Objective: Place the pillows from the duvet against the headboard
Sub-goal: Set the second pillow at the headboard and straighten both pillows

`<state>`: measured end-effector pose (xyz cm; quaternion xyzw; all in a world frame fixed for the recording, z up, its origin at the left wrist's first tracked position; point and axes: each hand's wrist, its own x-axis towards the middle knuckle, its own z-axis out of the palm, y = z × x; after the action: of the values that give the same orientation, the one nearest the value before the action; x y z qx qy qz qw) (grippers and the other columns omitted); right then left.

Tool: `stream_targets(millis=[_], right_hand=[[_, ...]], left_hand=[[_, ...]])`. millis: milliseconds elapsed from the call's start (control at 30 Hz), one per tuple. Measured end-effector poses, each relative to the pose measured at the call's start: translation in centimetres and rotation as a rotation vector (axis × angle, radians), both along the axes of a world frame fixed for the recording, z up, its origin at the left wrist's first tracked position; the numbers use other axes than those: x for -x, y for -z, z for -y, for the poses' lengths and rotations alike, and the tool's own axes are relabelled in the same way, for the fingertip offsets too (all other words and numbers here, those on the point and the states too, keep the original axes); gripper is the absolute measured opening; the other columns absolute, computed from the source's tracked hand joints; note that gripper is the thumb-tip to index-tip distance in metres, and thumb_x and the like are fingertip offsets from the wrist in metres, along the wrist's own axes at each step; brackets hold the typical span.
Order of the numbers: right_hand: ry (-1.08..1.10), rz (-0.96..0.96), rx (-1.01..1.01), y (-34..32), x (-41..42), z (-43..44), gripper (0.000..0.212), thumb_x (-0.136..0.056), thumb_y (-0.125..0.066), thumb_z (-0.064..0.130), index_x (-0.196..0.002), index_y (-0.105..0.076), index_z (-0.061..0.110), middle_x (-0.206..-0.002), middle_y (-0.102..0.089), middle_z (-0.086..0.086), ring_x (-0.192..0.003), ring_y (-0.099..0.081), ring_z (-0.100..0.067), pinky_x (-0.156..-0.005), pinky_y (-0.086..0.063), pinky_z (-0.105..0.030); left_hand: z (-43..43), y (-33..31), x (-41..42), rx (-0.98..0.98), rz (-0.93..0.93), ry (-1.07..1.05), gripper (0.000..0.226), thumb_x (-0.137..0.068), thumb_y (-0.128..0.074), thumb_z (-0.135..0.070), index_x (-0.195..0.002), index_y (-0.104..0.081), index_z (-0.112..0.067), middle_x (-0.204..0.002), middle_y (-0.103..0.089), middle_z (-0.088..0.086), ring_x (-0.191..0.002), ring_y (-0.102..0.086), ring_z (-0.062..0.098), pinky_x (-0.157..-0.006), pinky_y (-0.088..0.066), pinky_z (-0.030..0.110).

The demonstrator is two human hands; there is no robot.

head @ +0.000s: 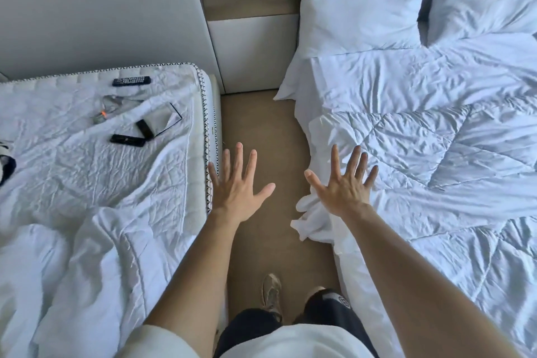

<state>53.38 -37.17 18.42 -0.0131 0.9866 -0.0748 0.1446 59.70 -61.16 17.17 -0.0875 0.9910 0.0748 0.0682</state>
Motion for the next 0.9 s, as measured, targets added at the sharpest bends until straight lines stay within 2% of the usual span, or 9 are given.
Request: stream_targets(millis=[133,367,500,667,900], right_hand=[[0.049,0.003,-0.007,0.0,4.9,1.5,0.099,-0.078,-0.001,0.093,-0.156,0.022,0.036,-0.163,0.028,-0.018,-0.152,0.024,-0.035,-0.119,0.017,-0.06],[0.101,-0.015,-0.008,0.4,15.7,4.1,0.097,-0.082,-0.005,0.09,-0.158,0.018,0.034,-0.165,0.023,-0.019,-0.152,0.022,-0.036,-0.119,0.016,-0.06],[0.145,-0.03,0.025,1.1,23.9,5.4,0.097,-0.082,-0.007,0.091,-0.157,0.019,0.036,-0.164,0.025,-0.018,-0.152,0.025,-0.033,-0.117,0.022,-0.057],[0.202,-0.026,0.044,0.6,34.0,6.9,0.097,-0.082,-0.007,0.09,-0.157,0.02,0.035,-0.164,0.026,-0.018,-0.152,0.024,-0.034,-0.119,0.017,-0.059],[0.217,-0.064,0.046,-0.8,45.4,8.2,0.096,-0.083,-0.008,0.09,-0.156,0.021,0.036,-0.163,0.029,-0.016,-0.152,0.026,-0.033,-0.118,0.019,-0.059]], left_hand=[[1.8,0.2,5.9,-0.024,-0.004,0.042,0.094,-0.089,-0.021,-0.082,-0.159,0.012,-0.03,-0.167,0.026,0.004,-0.154,0.017,0.031,-0.12,0.008,0.066],[3.7,1.5,18.8,-0.012,-0.052,0.125,0.095,-0.088,-0.024,-0.082,-0.16,0.006,-0.027,-0.168,0.02,0.006,-0.155,0.012,0.034,-0.118,-0.001,0.07],[5.2,1.4,28.2,-0.016,-0.063,0.139,0.095,-0.089,-0.026,-0.081,-0.16,0.008,-0.028,-0.168,0.021,0.005,-0.155,0.013,0.033,-0.119,0.001,0.069],[7.0,0.8,38.2,0.031,-0.044,0.179,0.095,-0.089,-0.025,-0.081,-0.16,0.009,-0.028,-0.167,0.024,0.004,-0.155,0.015,0.032,-0.119,0.001,0.068],[8.4,-0.7,50.3,0.047,-0.055,0.23,0.094,-0.09,-0.026,-0.081,-0.161,0.006,-0.027,-0.168,0.021,0.006,-0.155,0.013,0.033,-0.119,0.002,0.068]])
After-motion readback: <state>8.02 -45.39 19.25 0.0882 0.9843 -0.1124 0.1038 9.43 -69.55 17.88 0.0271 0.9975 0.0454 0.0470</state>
